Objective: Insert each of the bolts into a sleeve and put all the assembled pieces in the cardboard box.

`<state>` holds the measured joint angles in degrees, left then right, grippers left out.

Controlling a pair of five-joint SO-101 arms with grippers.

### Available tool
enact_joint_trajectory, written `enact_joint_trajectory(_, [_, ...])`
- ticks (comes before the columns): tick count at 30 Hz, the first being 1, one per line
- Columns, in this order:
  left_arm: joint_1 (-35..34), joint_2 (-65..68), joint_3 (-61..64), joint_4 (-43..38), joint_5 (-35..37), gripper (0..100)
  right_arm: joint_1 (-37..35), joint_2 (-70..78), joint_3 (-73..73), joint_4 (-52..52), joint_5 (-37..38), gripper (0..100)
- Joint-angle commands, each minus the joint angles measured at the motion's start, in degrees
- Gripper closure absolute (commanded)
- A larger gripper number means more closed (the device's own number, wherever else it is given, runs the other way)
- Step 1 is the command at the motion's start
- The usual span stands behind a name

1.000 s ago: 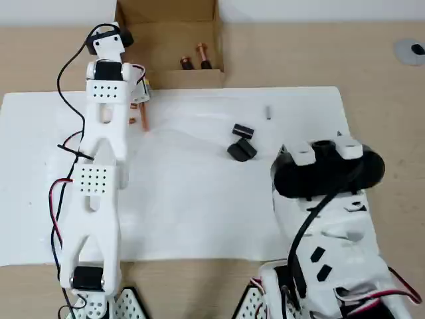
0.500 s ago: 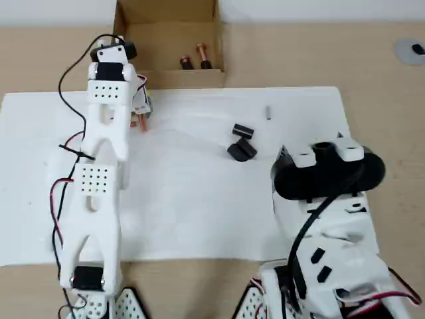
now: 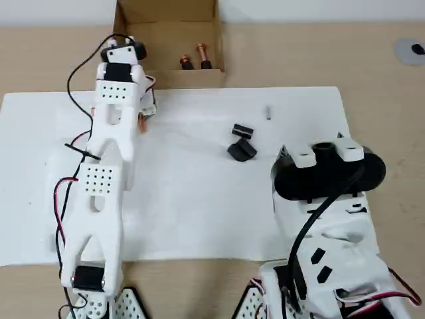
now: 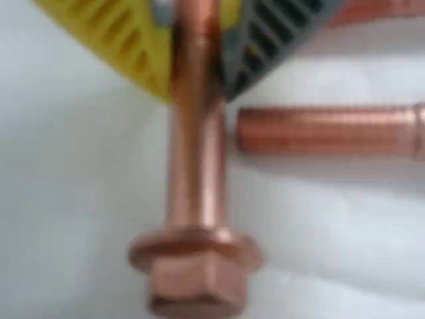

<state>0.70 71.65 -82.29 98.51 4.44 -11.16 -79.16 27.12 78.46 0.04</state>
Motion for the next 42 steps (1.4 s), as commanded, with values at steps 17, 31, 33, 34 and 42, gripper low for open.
enact_joint_trajectory(17, [11.08, -19.74, -3.34, 2.02, -0.70, 100, 0.75, -0.04, 1.10, -0.88, 0.44, 70.3])
enact_joint_trajectory(31, [12.13, -52.88, 16.09, 2.11, -0.70, 100, 0.75, 3.30, 12.70, -4.48, 0.09, 70.3])
enact_joint_trajectory(33, [12.13, -60.09, 21.98, 2.11, -0.79, 100, 0.75, 6.37, 12.62, -5.89, 0.09, 70.3])
enact_joint_trajectory(34, [12.13, -63.78, 25.23, 2.11, -1.41, 100, 0.75, 8.22, 12.53, -6.77, 0.09, 70.3])
enact_joint_trajectory(42, [11.60, -89.10, 47.21, 1.93, -7.65, 99, 0.75, 28.18, 2.95, -7.21, 0.00, 70.3])
